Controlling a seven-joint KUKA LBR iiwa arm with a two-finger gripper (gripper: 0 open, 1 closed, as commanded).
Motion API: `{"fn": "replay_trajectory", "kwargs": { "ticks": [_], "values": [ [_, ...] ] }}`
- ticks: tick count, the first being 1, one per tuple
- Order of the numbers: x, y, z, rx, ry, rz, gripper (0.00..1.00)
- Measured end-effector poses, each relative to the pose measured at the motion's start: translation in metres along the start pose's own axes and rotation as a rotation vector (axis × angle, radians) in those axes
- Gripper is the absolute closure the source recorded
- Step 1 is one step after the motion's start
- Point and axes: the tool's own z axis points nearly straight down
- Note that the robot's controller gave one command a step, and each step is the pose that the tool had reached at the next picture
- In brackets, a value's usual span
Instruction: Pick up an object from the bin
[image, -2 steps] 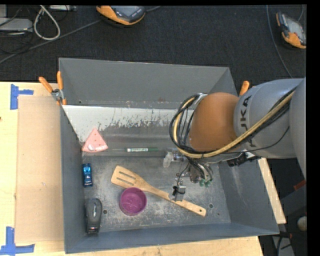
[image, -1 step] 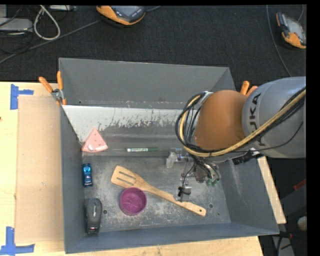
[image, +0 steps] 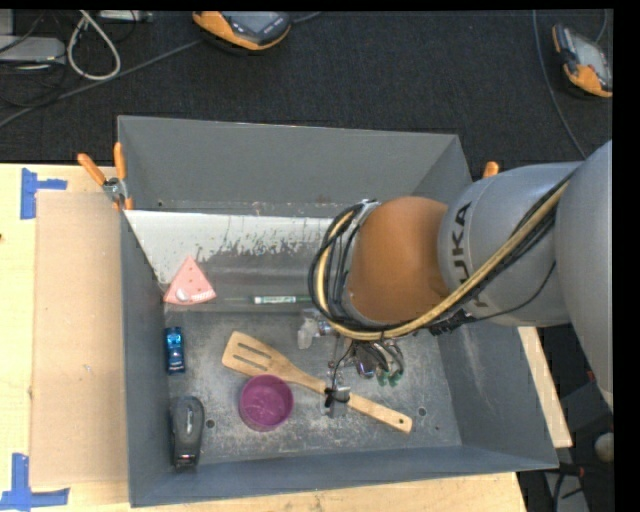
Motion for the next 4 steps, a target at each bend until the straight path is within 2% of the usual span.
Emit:
{"fn": "replay_trajectory", "kwargs": {
  "ticks": [1,2,3,4],
  "values": [
    [0.002,0.001,-0.020,-0.002,-0.002,-0.027,0.00],
    [0.000,0.056,0.032,-0.001,0.000,0.059,0.00],
    [-0.059,0.048,0.025,0.002,-0.013,0.127,0.00],
    [-0.025,0.071,0.027,-0.003,0.010,0.154,1.00]
  ]
}}
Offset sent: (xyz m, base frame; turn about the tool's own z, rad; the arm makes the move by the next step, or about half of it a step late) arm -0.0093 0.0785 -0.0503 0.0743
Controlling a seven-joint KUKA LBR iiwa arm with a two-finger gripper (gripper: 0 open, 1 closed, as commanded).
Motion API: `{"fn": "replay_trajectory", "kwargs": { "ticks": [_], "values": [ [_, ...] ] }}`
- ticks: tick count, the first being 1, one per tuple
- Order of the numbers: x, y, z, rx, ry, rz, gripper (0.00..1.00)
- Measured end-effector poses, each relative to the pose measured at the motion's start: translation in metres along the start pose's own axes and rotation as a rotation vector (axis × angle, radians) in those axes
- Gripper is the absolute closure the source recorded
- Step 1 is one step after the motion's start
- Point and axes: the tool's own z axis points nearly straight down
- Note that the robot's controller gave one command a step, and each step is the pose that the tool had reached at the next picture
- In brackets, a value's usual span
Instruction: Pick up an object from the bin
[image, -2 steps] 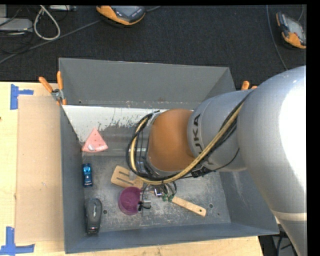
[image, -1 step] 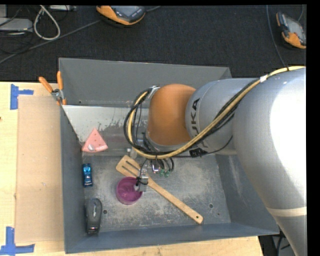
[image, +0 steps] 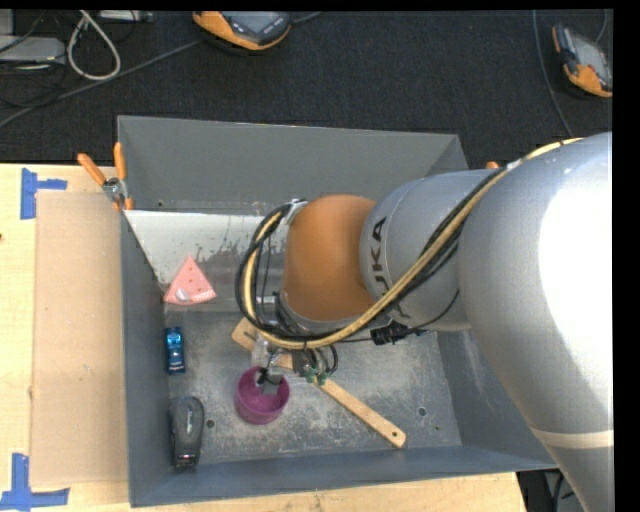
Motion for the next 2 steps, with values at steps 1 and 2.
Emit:
{"fn": "replay_trajectory", "kwargs": {
  "ticks": [1,2],
  "values": [
    [0.0000,0.0001,0.0000,0.000,0.000,0.000,1.00],
    [-0.0043,0.0029,-0.0086,0.000,0.000,-0.010,1.00]
  ]
}}
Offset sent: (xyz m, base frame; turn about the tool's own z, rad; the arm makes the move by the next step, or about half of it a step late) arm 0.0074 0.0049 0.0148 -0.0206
